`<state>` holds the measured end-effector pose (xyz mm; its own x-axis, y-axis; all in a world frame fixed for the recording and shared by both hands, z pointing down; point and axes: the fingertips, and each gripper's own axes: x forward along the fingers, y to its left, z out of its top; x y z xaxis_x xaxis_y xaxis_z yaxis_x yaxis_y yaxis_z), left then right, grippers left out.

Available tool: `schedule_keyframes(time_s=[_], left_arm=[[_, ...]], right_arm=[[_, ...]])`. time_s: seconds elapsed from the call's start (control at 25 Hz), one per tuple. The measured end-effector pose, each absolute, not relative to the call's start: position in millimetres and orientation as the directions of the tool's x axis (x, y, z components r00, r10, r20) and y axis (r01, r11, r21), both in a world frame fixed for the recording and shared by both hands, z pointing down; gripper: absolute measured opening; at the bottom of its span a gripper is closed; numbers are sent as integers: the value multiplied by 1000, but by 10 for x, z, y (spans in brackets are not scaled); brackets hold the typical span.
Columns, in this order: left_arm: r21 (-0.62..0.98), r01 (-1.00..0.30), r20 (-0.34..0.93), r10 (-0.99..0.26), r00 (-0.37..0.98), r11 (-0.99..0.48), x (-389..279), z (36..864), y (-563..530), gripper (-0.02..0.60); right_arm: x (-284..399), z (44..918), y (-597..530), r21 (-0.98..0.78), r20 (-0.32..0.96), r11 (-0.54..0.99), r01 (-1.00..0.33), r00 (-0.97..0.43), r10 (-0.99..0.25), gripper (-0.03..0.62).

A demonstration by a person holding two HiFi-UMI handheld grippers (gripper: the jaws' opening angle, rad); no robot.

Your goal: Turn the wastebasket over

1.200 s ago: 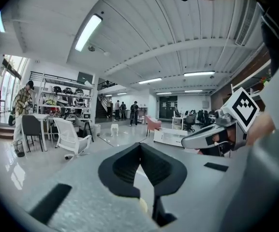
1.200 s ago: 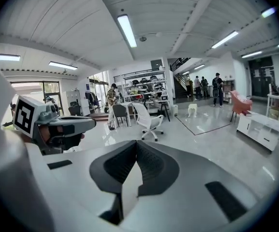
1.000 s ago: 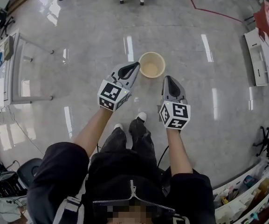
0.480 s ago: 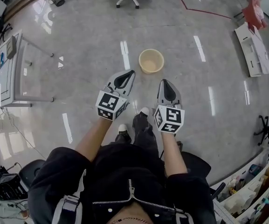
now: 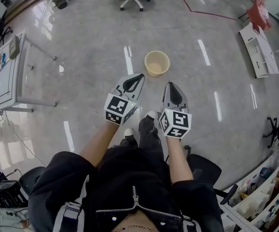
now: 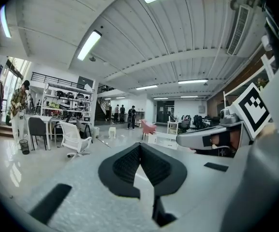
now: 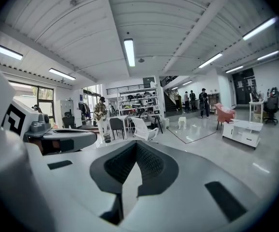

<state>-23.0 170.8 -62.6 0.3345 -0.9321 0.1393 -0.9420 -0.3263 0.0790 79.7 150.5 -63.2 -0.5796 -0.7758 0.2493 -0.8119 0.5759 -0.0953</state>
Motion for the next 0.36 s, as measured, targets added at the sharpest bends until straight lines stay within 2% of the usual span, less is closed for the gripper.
schedule_keyframes(time_s=[0.36], left_arm=[[71,-938,122,-930,346,-340,-222,-737,1858,6]], right_arm=[[716,-776,1631,-75,231,582,-809,-582,-779,9]])
